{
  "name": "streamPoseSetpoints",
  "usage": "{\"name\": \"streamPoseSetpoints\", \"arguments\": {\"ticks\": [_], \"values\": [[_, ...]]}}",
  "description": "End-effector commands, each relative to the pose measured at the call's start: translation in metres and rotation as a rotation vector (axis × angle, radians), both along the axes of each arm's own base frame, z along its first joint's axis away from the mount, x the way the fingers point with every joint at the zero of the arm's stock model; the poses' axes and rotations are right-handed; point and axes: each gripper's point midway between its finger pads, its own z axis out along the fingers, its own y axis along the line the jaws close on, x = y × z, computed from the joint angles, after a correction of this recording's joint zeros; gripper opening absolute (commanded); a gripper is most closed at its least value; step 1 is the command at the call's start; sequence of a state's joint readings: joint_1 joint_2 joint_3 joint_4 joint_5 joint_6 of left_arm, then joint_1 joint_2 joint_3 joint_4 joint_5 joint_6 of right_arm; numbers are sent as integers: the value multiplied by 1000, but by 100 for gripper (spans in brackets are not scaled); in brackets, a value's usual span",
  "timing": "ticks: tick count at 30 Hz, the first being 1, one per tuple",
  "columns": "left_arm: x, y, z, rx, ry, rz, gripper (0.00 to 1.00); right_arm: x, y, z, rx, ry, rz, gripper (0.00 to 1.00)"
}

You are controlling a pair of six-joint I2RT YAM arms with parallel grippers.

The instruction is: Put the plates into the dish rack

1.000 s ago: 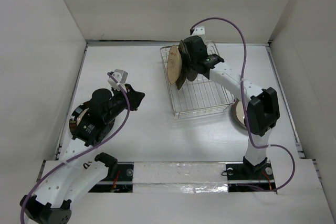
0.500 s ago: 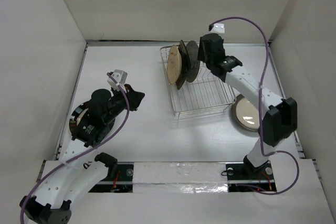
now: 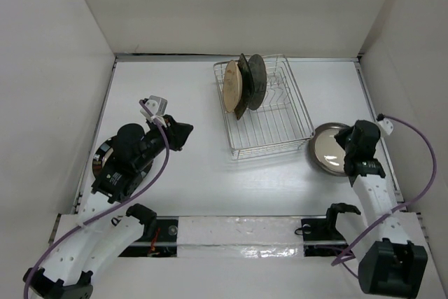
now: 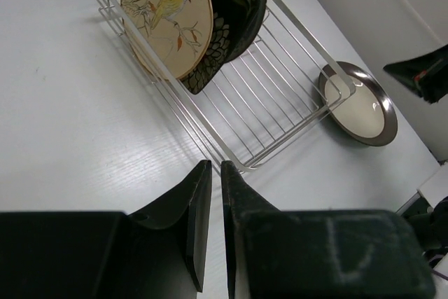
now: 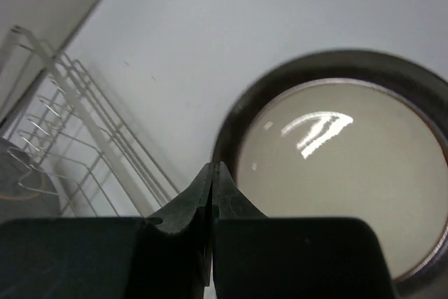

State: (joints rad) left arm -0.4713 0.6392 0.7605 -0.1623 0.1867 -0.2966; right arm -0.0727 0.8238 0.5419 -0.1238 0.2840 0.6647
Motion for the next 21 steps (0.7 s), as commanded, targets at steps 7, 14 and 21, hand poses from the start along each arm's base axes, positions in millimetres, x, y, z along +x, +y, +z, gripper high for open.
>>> {"name": "streamPoseSetpoints", "arguments": {"ticks": [7, 14, 21], "values": [[-7, 3, 26, -38, -88, 1, 9, 24, -15, -65, 238, 95, 124, 0], [-7, 3, 25, -38, -86, 1, 9, 60, -27, -87, 277, 146, 153, 0], [-3, 2, 20, -24, -68, 3, 9, 88, -36, -113, 340, 164, 145, 0]]}}
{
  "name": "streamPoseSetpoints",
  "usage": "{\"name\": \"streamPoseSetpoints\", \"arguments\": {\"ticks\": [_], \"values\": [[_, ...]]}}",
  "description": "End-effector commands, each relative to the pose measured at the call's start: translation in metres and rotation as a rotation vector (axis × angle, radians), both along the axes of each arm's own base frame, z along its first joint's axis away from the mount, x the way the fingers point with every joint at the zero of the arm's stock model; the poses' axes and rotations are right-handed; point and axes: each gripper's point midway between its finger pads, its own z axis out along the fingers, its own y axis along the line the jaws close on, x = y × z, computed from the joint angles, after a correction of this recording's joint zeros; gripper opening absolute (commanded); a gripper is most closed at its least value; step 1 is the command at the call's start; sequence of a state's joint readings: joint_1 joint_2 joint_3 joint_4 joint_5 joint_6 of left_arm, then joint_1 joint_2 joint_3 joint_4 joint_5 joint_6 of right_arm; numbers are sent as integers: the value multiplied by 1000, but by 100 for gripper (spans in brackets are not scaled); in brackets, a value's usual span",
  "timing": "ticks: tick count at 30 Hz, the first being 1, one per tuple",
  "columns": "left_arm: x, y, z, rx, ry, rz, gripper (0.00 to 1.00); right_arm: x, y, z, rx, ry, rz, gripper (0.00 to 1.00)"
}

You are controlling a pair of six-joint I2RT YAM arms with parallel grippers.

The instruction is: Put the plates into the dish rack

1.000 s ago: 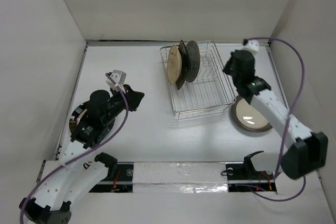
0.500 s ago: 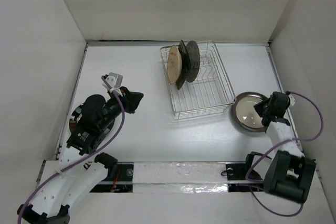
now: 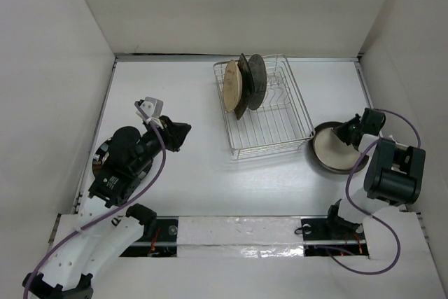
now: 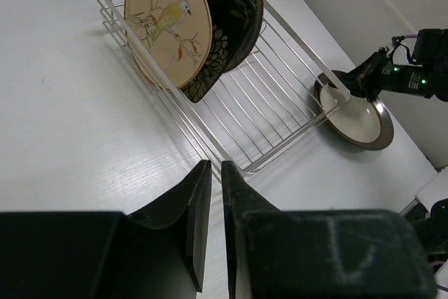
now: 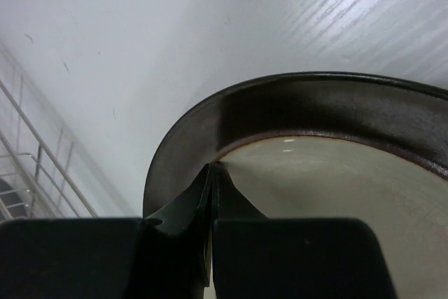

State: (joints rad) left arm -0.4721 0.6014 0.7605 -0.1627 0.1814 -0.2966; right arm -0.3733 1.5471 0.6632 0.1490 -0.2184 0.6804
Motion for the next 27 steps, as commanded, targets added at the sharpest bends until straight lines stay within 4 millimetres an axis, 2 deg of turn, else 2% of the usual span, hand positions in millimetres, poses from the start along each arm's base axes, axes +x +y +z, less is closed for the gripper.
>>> {"name": "streamPoseSetpoints", "arguments": {"ticks": [1, 5, 8, 12, 13, 16, 17, 18, 20, 21, 23, 24, 25, 26, 27], "values": [[3, -2, 10, -7, -33, -1, 9, 29, -7, 13, 12, -91, 9, 0], [6, -3, 5, 3, -17, 0, 9, 45, -9, 8, 41, -99, 6, 0], [9, -4, 3, 8, -8, 3, 9, 59, -6, 11, 42, -111, 21, 0], [13, -4, -1, 19, 5, 9, 9, 81, -5, 31, 45, -181, 20, 0], [13, -5, -2, 19, 8, 9, 9, 91, -3, 43, 42, -214, 25, 0], [15, -5, -5, 26, 18, 10, 9, 110, -1, 51, 19, -224, 37, 0], [15, -6, -6, 28, 21, 9, 9, 122, -4, 63, 15, -238, 43, 0], [16, -6, -6, 29, 20, 7, 9, 128, -4, 58, 22, -231, 52, 0], [17, -4, -6, 28, 23, 16, 9, 136, -2, 74, 27, -281, 75, 0], [18, -4, -7, 31, 25, 16, 9, 134, 3, 93, 13, -323, 86, 0], [19, -3, -7, 30, 25, 21, 9, 127, 1, 124, -49, -407, 50, 0], [19, -4, -8, 31, 28, 16, 9, 108, 6, 114, -60, -391, 38, 0], [19, -5, -7, 27, 27, 12, 9, 92, 5, 150, -103, -469, 12, 0], [18, -5, -6, 27, 25, 10, 9, 79, -1, 154, -133, -480, -41, 0], [18, -5, -6, 25, 24, 7, 9, 54, -3, 129, -127, -427, -74, 5]]}}
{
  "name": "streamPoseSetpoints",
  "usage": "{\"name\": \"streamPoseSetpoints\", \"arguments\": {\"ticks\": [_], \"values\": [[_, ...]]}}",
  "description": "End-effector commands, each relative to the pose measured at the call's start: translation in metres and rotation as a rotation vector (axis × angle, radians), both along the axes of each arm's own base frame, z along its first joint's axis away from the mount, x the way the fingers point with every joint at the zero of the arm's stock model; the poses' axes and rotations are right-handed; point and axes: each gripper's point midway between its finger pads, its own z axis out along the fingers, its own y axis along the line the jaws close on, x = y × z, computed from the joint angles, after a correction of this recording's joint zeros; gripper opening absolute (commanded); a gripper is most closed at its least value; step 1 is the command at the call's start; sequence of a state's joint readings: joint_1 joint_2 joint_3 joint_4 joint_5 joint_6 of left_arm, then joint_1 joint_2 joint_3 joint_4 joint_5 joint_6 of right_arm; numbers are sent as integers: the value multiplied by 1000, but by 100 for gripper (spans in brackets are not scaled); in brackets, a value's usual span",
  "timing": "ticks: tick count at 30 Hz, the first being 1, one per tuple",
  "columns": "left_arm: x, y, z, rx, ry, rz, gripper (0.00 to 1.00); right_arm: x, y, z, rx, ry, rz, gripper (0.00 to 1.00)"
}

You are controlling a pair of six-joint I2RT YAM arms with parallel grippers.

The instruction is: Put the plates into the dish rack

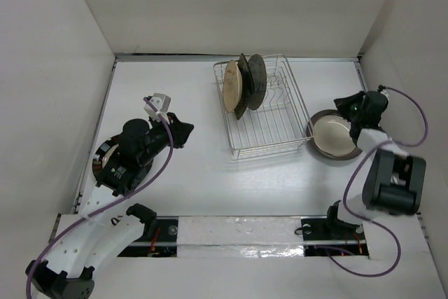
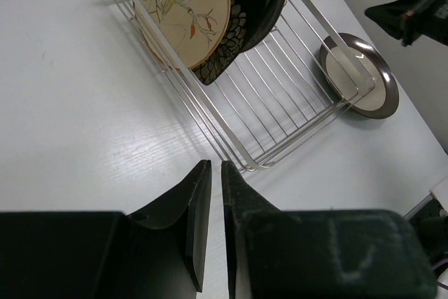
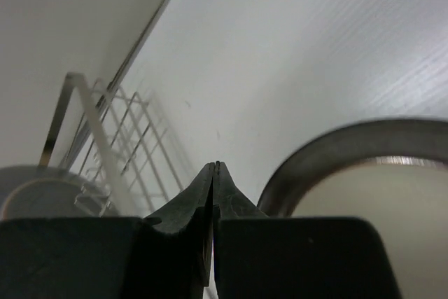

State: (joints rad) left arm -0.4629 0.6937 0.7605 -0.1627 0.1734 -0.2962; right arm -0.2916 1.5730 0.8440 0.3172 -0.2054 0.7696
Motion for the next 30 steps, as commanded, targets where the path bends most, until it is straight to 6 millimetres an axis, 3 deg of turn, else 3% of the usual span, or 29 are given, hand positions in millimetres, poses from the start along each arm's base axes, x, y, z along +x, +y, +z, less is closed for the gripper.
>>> {"name": "streamPoseSetpoints", "arguments": {"ticks": [1, 3, 4, 5, 7, 9, 11, 14, 18, 19, 22, 23, 25, 26, 30], "values": [[1, -2, 19, -20, -60, -16, 9, -45, -13, 51, -80, -164, -138, 10], [-1, -3, 21, -26, -65, -23, 9, -80, -29, 26, -71, -89, -242, 28], [-2, -3, 21, -28, -67, -29, 9, -109, -42, -4, -50, -21, -307, 42], [-2, -3, 21, -29, -69, -31, 9, -125, -47, 5, -53, -60, -342, 48], [-5, -5, 25, -34, -78, -41, 9, -158, -57, -21, -64, 11, -423, 67], [-6, -5, 26, -38, -83, -41, 9, -185, -68, -27, -92, 61, -498, 73], [-9, -7, 27, -41, -87, -52, 9, -199, -73, -33, -95, 78, -515, 73], [-11, -6, 30, -47, -99, -52, 9, -204, -74, -33, -88, 78, -521, 75], [-13, -2, 34, -52, -112, -40, 10, -185, -59, -49, 13, 89, -386, 77], [-13, -2, 34, -52, -112, -37, 10, -181, -53, -67, 59, 136, -344, 79], [-14, -2, 36, -53, -118, -37, 10, -168, -43, -77, 111, 136, -247, 79], [-14, -2, 35, -53, -114, -38, 10, -168, -42, -91, 133, 174, -236, 79], [-13, -2, 34, -52, -112, -37, 10, -158, -40, -91, 135, 143, -185, 79], [-13, -2, 34, -50, -111, -37, 10, -158, -37, -102, 159, 177, -167, 79], [-12, -2, 32, -45, -107, -34, 10, -143, -34, -102, 215, 128, -131, 66]]}}
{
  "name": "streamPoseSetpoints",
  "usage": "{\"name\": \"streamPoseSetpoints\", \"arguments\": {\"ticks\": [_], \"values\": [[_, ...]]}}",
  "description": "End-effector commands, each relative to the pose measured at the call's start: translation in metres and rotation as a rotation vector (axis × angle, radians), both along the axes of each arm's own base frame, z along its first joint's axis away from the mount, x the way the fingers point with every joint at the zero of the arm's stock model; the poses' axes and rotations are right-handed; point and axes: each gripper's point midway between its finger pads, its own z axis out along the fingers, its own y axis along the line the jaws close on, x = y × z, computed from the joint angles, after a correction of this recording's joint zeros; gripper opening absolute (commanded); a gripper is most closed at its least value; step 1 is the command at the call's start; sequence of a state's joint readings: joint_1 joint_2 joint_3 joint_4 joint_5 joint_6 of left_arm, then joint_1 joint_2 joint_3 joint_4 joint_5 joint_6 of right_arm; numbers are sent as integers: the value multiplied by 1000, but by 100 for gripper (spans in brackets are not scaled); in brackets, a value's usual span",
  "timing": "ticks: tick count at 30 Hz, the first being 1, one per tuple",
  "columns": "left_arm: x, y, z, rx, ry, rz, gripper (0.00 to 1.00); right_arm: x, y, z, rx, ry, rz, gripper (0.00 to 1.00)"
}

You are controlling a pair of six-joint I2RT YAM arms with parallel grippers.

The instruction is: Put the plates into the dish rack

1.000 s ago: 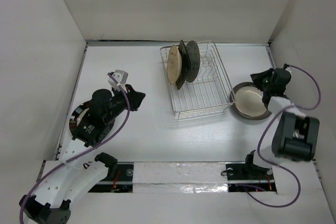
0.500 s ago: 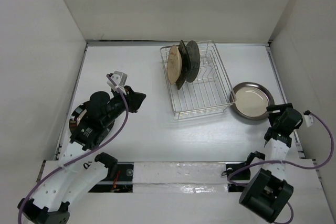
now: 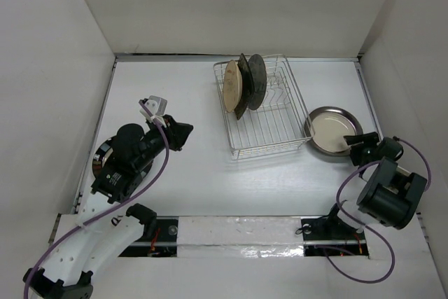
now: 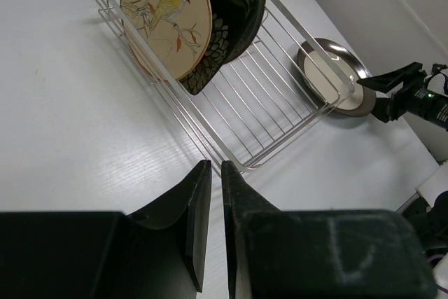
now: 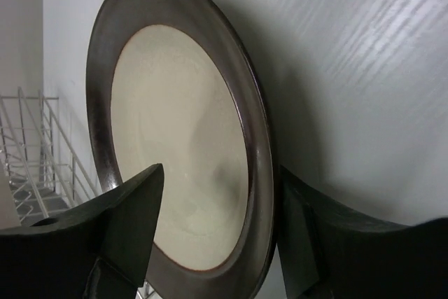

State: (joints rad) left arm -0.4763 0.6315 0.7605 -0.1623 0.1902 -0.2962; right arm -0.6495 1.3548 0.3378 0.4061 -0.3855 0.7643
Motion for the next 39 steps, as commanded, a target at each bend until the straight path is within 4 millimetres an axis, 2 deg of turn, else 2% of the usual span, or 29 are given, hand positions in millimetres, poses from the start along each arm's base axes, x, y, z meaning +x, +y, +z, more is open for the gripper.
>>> {"name": "streamPoseSetpoints", "arguments": {"ticks": [1, 3, 4, 5, 7, 9, 10, 13, 14, 16, 17, 18, 19, 20, 21, 23, 24, 26, 27, 30, 31, 33, 34, 37, 38, 39], "values": [[2, -1, 15, -13, -50, -2, 10, 7, 15, -6, 58, -30, 68, 65], [3, -1, 14, -10, -45, 1, 10, 13, 15, -5, 74, -53, 54, 56], [3, -1, 12, -8, -41, 2, 10, 14, 15, -4, 78, -63, 46, 43], [4, -1, 12, -6, -38, 2, 10, 15, 17, -4, 94, -67, 40, 39], [5, -2, 11, -5, -35, 4, 10, 15, 17, -3, 79, -69, 27, 18], [6, -2, 10, -1, -32, 3, 10, 15, 18, -3, 65, -67, 17, 4], [6, -2, 9, -2, -30, 4, 10, 15, 16, 1, 55, -77, 10, 0], [7, -2, 9, 1, -28, 5, 10, 10, 10, 6, 26, -79, -36, 0], [7, -2, 8, 4, -26, 5, 10, 11, 7, 21, -7, -114, -46, 0], [8, -3, 7, 4, -25, 5, 10, 6, 2, 30, -43, -107, -85, 0], [8, -3, 6, 4, -21, 3, 10, 8, -4, 58, -99, -169, -103, 0], [9, -3, 6, 5, -20, 3, 10, 3, -8, 61, -120, -144, -142, 0], [9, -4, 6, 5, -20, 2, 10, 1, -13, 74, -150, -161, -170, 0], [9, -4, 5, 4, -17, 0, 10, 6, -12, 97, -192, -201, -166, 0], [9, -4, 5, 6, -17, 2, 10, 0, -16, 119, -239, -232, -208, 0], [9, -4, 4, 7, -15, 0, 10, -1, -18, 151, -304, -275, -229, 0], [10, -5, 4, 8, -13, 0, 10, -3, -21, 183, -353, -316, -268, 0], [10, -5, 4, 6, -12, -3, 10, -3, -21, 212, -393, -353, -281, 0], [10, -5, 4, 6, -12, -3, 10, -2, -21, 241, -417, -400, -291, 0], [10, -5, 4, 6, -12, -3, 10, 3, -17, 283, -456, -463, -285, 0], [10, -5, 3, 7, -10, -1, 10, 7, -7, 314, -470, -524, -262, 0], [11, -5, 3, 10, -10, 0, 10, 14, 1, 336, -512, -541, -248, 0], [11, -5, 3, 10, -10, 2, 10, 19, 22, 366, -522, -600, -199, 0], [11, -4, 3, 11, -9, 3, 10, 47, 46, 376, -592, -544, -111, 0], [11, -5, 2, 12, -8, 1, 10, 54, 71, 399, -622, -572, -48, 0], [11, -5, 2, 12, -6, 3, 10, 74, 78, 388, -640, -515, -31, 0]]}}
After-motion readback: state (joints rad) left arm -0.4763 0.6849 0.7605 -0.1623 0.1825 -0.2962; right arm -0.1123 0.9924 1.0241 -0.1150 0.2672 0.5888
